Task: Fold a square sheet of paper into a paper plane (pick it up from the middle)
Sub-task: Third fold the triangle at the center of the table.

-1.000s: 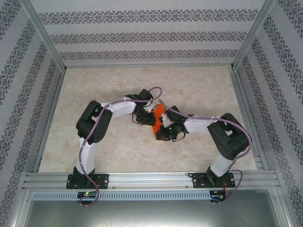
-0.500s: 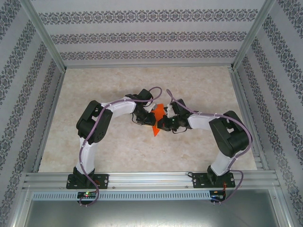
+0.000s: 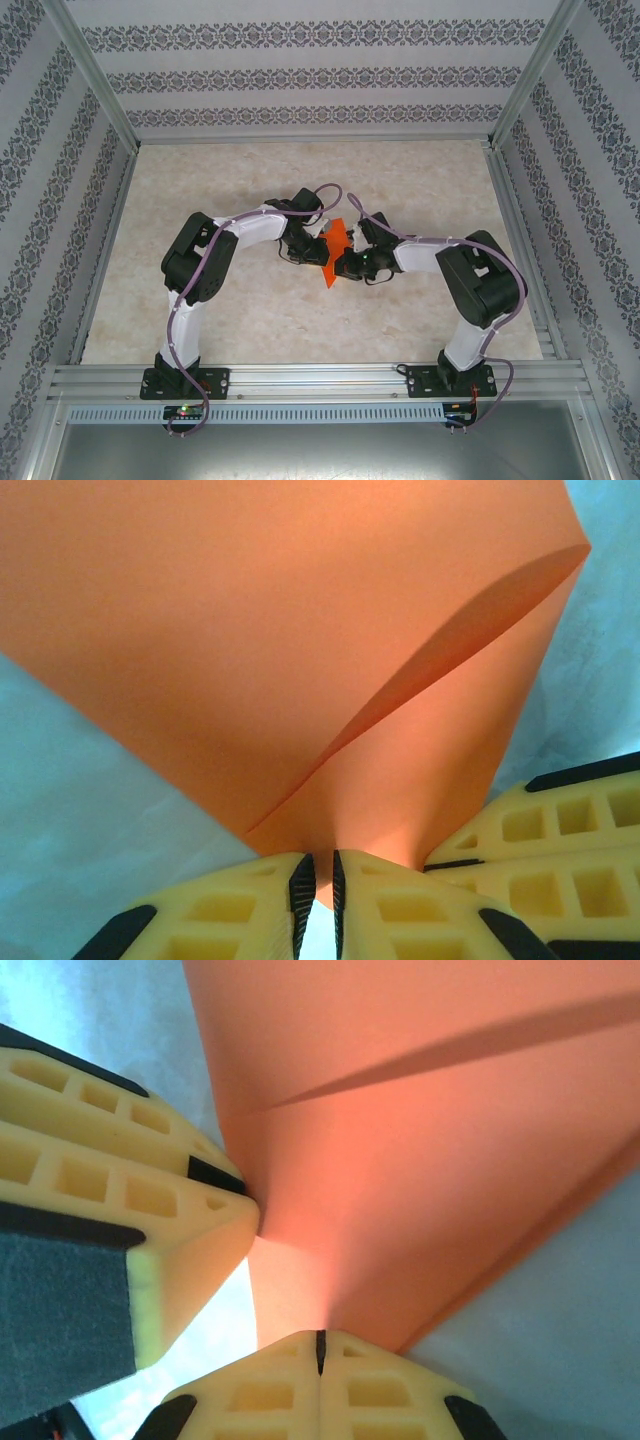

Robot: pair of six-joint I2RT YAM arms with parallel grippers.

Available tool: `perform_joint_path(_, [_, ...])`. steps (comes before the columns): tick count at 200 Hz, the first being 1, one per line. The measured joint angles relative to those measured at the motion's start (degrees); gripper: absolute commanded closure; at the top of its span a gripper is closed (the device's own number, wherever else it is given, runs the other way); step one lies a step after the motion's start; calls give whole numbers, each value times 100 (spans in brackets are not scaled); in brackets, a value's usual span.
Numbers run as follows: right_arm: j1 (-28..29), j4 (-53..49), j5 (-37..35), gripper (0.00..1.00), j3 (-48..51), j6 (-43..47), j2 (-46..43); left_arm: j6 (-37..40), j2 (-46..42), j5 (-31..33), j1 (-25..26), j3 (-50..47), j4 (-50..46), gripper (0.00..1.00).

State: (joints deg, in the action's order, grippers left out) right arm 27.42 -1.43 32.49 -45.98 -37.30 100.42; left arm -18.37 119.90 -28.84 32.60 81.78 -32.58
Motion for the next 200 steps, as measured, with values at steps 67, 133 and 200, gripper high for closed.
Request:
perform_joint_path(67, [-203,-15,-164,99,-299,-28,-26,42,0,-13,0,11,-2,79])
perform_joint_path(133, [-435,94,-122,98,-695,44,588,46,0,-26,-2,4,0,79])
perform_joint_path(200, [-866,33,-83,98,-691,282,581,144,0,-31,-4,4,0,79])
